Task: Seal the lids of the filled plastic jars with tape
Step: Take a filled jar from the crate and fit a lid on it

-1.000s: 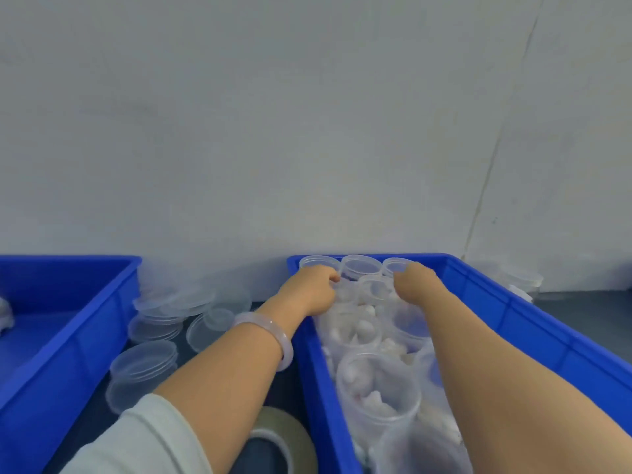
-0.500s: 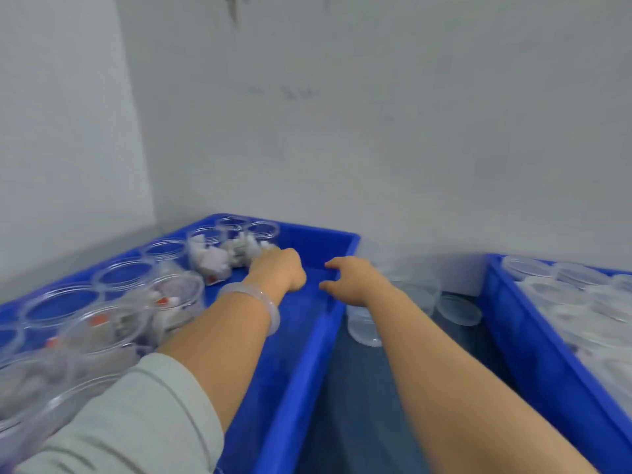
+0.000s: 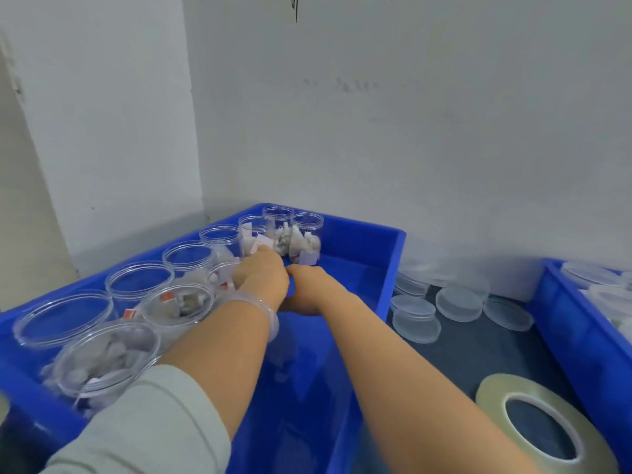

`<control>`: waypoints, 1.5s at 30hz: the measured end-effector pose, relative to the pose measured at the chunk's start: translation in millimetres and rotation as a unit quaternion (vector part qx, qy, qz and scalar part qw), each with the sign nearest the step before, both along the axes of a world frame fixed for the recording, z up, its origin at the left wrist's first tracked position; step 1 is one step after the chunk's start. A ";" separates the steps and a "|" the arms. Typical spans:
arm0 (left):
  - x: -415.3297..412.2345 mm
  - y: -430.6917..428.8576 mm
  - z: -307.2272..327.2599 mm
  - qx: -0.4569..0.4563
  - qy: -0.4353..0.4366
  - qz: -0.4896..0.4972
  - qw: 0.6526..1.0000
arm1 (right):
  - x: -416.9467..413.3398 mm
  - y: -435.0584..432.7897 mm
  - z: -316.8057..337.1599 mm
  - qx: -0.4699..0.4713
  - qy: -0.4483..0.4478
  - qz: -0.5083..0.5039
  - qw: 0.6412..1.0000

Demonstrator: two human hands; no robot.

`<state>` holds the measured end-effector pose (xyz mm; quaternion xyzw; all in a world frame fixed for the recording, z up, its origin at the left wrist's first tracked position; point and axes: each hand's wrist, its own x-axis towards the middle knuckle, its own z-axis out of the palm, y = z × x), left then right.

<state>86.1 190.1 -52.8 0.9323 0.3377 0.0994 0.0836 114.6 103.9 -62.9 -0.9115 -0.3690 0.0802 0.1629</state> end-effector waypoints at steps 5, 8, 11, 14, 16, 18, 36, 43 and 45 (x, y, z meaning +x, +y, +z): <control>0.1 -59.4 58.2 0.041 -0.160 -0.167 0.972 | 8.7 -37.6 26.6 0.283 0.027 -0.086 0.955; -0.2 -116.6 96.4 0.036 -0.213 -0.305 0.928 | 12.0 -90.2 40.5 0.437 -0.047 -0.142 0.887; 0.9 -173.9 106.6 0.019 -0.279 -0.373 0.885 | 4.5 -149.9 30.9 0.543 -0.056 -0.239 0.803; 12.3 -209.1 93.5 -0.053 -0.413 -0.360 0.835 | -9.7 -198.2 -10.0 0.544 0.003 -0.316 0.777; 28.1 -217.4 69.5 -0.147 -0.359 -0.341 0.856 | -23.1 -215.3 -49.5 0.520 0.056 -0.318 0.791; 45.2 -218.1 34.3 -0.227 -0.211 -0.304 0.901 | -36.4 -223.5 -82.0 0.504 0.080 -0.298 0.807; 94.2 -197.4 -79.1 -0.492 -0.119 -0.186 0.842 | -40.0 -227.0 -112.4 0.446 -0.049 -0.333 0.829; 70.7 -202.1 -54.0 -0.572 -0.366 -0.120 0.724 | -41.4 -226.0 -108.4 0.426 -0.063 -0.354 0.830; 49.0 -202.8 -47.0 -0.506 -0.405 -0.187 0.738 | -42.5 -225.8 -108.4 0.427 -0.057 -0.355 0.830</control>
